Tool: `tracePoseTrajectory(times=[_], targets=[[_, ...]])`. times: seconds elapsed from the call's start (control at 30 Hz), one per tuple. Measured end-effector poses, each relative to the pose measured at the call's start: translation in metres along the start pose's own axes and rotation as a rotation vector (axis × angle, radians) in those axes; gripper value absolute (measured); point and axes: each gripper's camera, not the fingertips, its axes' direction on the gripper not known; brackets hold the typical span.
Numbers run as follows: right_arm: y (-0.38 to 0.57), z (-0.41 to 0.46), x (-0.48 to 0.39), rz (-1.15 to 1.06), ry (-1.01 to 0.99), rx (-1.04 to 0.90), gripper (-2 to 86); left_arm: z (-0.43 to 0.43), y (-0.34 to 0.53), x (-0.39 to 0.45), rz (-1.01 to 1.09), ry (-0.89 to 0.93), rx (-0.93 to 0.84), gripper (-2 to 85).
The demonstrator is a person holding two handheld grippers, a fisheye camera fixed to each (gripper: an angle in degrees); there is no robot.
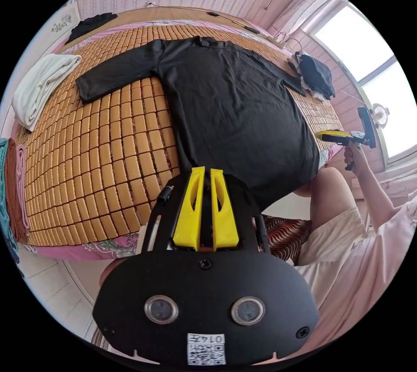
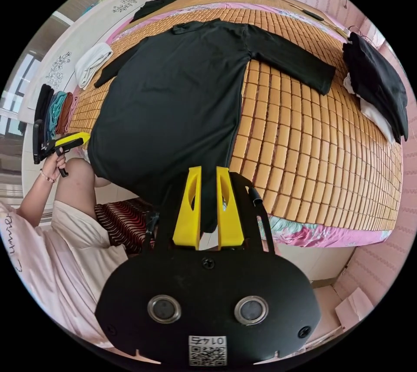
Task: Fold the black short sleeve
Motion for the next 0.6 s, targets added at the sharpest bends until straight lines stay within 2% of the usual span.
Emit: tracePoseTrajectory(times=[0.1,0.13,0.27,0.37,0.47,0.6], targets=[[-0.002,0.013,-0.014,-0.025,0.068,-0.124,0.4,0.001,0.007,0.004,0.066,-0.034,-0.101,1.0],[-0.003,0.008,-0.017,-0.023,0.060,-0.095,-0.1,0.004,0.008,0.003,0.075,-0.062,-0.147,0.2],[-0.015,-0.003,-0.023,-0.029,0.042,-0.107,-0.7,-0.010,0.009,-0.005,0.098,-0.049,-0.149,-0.6],[-0.024,-0.012,-0.037,-0.074,0.140,-0.169,-0.2,-0.025,0.013,-0.012,0.102,-0.044,-0.150,-0.1],[-0.038,-0.028,-0.051,-0.101,0.195,-0.192,2.2,-0.051,0.024,-0.032,0.034,-0.030,-0.070,2.8],[-0.090,-0.063,-0.087,-0.182,0.170,-0.101,4.6,-0.105,0.039,-0.091,-0.142,0.032,0.140,5.1]])
